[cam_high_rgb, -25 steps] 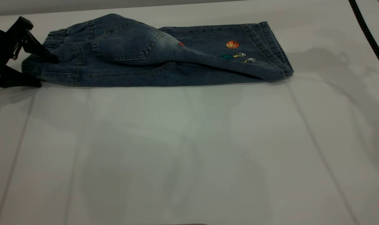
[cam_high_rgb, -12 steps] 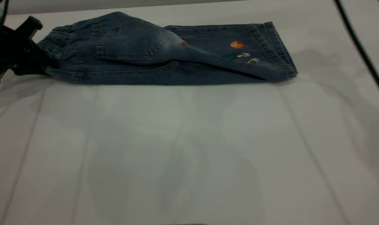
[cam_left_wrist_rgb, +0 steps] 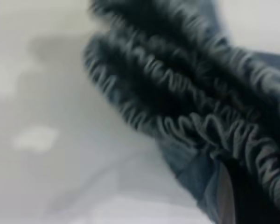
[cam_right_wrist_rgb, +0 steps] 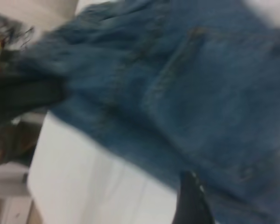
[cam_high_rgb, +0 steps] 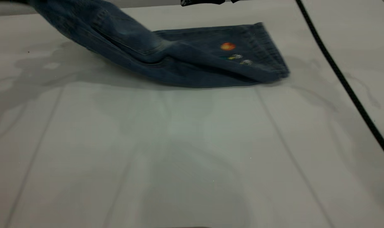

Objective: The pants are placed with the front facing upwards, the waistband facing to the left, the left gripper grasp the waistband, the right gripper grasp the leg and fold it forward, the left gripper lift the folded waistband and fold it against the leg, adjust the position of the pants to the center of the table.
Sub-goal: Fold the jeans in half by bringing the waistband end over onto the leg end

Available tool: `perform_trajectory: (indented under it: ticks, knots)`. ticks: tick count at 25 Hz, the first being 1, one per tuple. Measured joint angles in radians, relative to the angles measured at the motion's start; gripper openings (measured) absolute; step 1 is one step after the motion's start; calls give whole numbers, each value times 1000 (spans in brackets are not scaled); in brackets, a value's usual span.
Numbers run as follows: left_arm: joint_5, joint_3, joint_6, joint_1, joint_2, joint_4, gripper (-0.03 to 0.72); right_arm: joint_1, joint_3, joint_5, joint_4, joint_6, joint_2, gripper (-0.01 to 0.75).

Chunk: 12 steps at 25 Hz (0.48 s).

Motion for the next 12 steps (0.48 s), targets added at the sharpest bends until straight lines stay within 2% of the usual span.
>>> perform_trajectory:
  ticks: [7,12]
  knots:
    - [42,2,1,-24,-81,9,93,136,-1,-136,50,-42,75,385]
    - [39,3,27,-93,-82,9,93,209,-60,-156,66,-64,140,385]
